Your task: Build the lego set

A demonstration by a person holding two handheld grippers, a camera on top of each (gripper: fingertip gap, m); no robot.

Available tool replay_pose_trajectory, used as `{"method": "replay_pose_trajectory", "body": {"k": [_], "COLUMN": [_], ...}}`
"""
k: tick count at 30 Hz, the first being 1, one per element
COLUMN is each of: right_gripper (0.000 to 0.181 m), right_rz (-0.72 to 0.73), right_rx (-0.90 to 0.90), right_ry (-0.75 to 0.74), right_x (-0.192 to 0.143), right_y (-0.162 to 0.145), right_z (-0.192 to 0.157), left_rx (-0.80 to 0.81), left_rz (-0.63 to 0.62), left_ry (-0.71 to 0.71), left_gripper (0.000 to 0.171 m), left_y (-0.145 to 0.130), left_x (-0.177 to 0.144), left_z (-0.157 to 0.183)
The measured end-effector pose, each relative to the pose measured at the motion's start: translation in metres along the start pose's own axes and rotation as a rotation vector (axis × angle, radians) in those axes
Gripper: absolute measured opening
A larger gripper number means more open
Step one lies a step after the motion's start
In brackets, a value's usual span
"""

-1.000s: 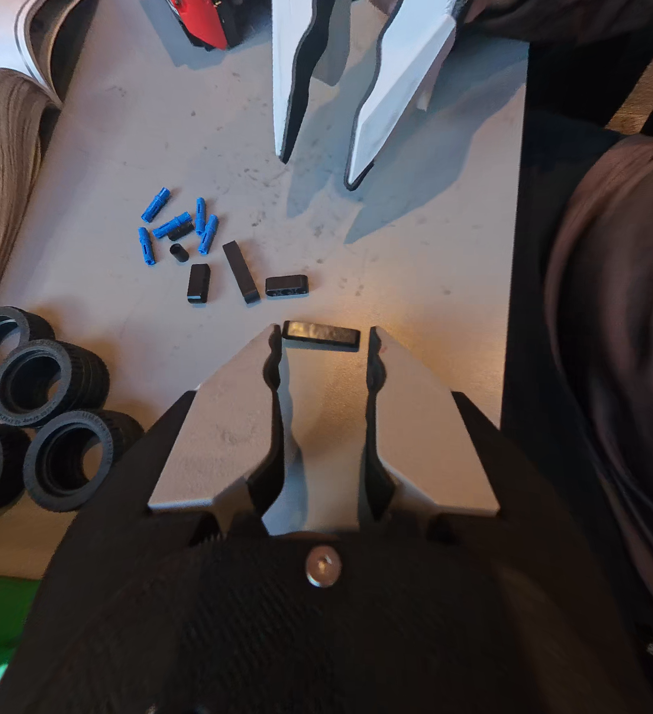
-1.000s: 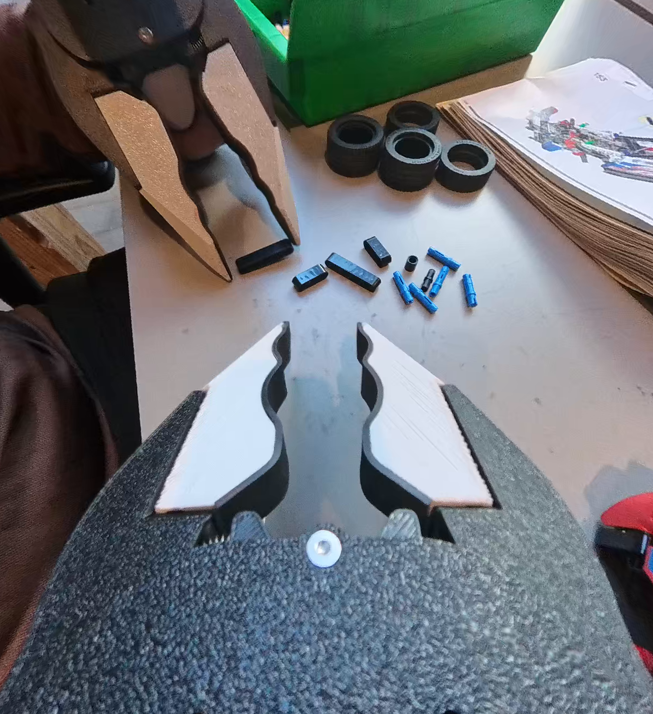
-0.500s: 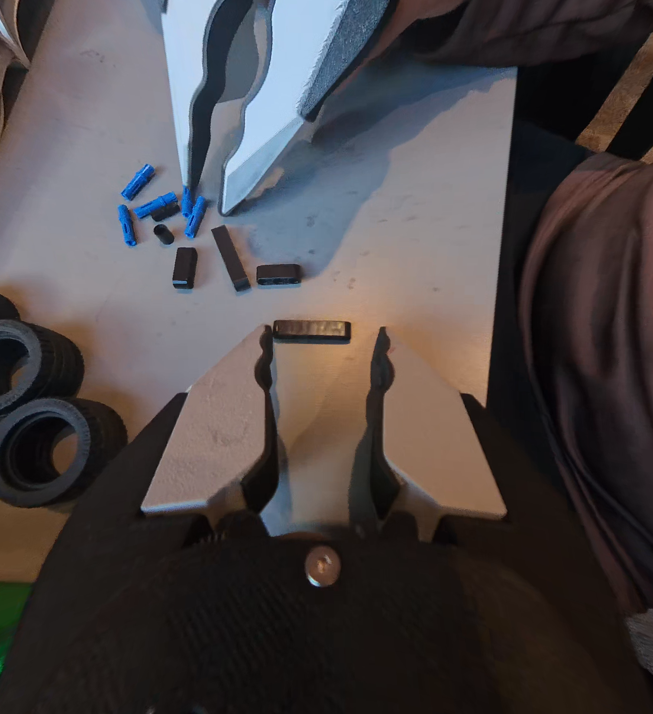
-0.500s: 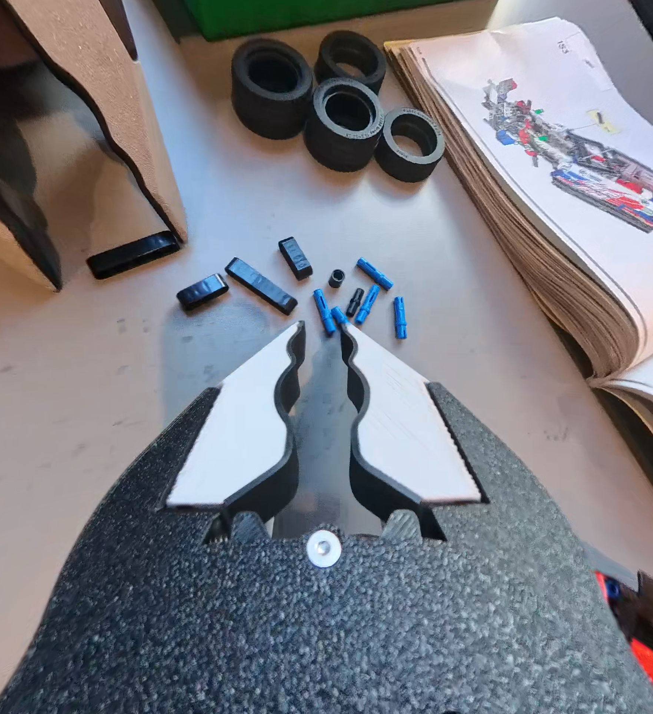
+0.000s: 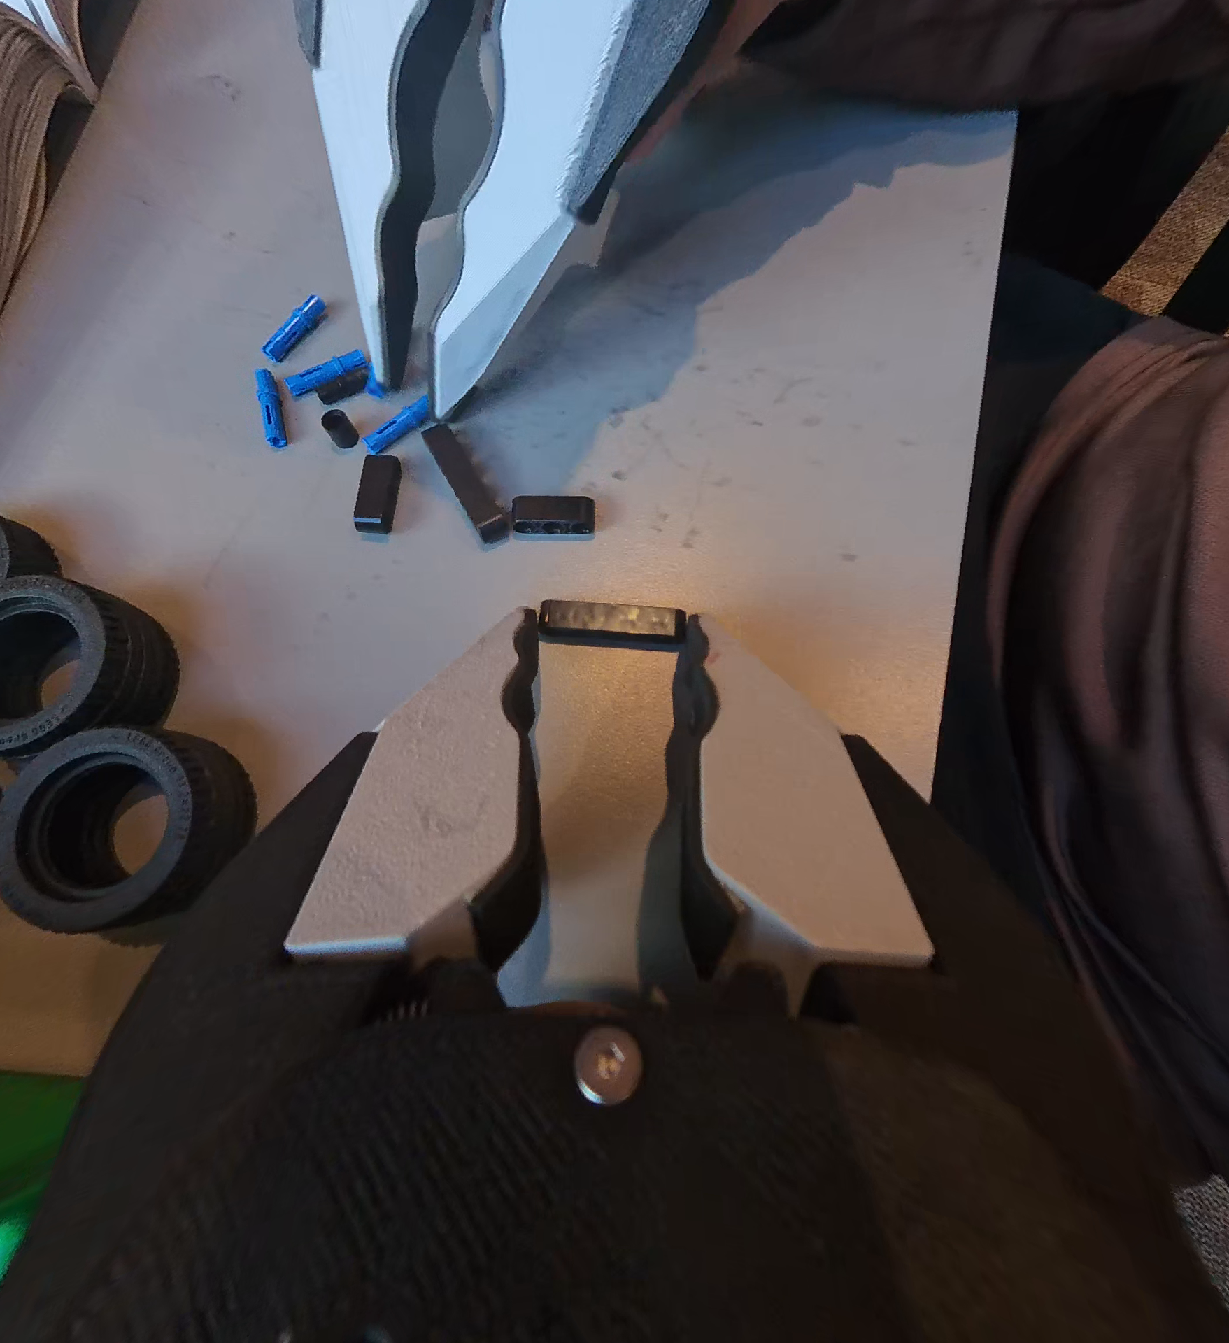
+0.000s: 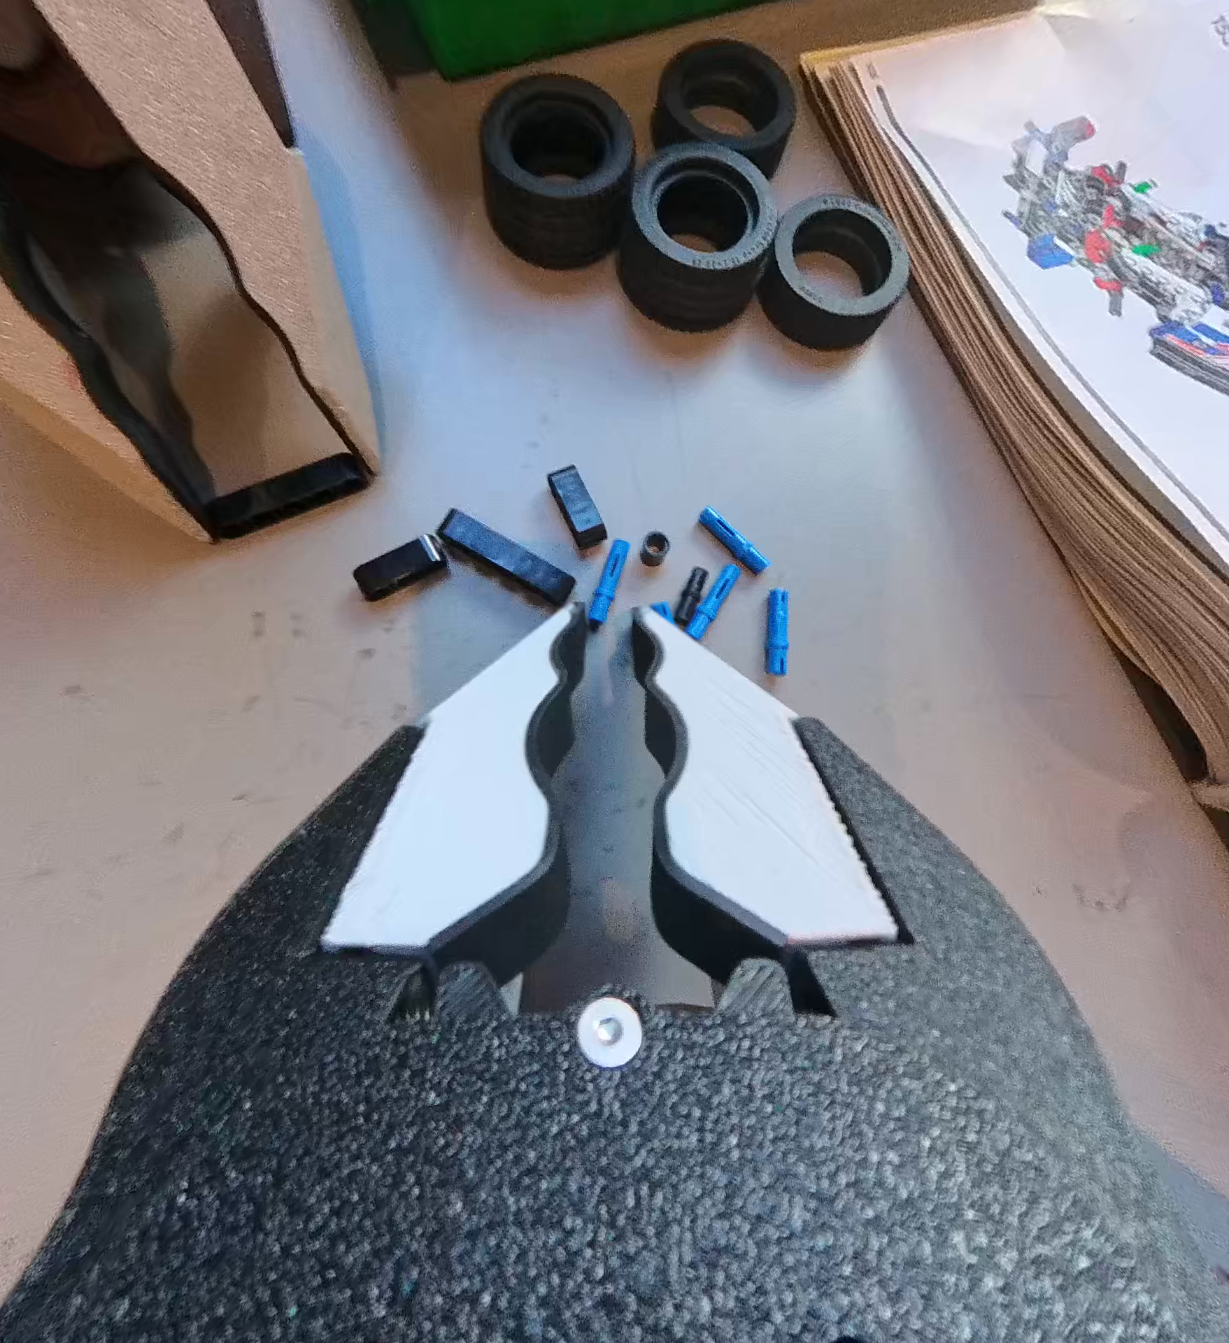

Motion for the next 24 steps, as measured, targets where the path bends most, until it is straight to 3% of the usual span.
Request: {"method": "replay_pose_trajectory", "body": {"k": [1, 8, 18, 24], "right_gripper": [0.004, 0.004, 0.004, 0.004], "right_rz": [0.004, -0.002, -0.019, -0.007], "right_rx": [0.003, -0.011, 0.047, 0.033], "right_ry": [0.01, 0.001, -0.023, 0.0], "right_x": [0.001, -0.004, -0.062, -0.074], "right_y": [0.0, -0.003, -0.041, -0.06], "right_z": [0.0, -0.008, -0.052, -0.061], "left_rx": [0.0, 0.002, 0.024, 0.085], "left_rz": [0.0, 0.0, -0.004, -0.011], "left_ry": [0.0, 0.001, -0.022, -0.079], "left_gripper": [0.038, 0.038, 0.038, 0.038], "left_y": [0.0, 0.0, 0.001, 0.019], "left_x": [0.0, 0.0, 0.002, 0.024], "left_z": [0.0, 0.0, 0.004, 0.023]}}
Point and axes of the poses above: each gripper's, where its closed fingertips meet, x out along the fingers, y out of its top, z = x × y across the jaws, the point moved 8 cm from there along -x, back along the fingers, and after that the axes turned 6 degrees about -y, right-handed, at the moved point
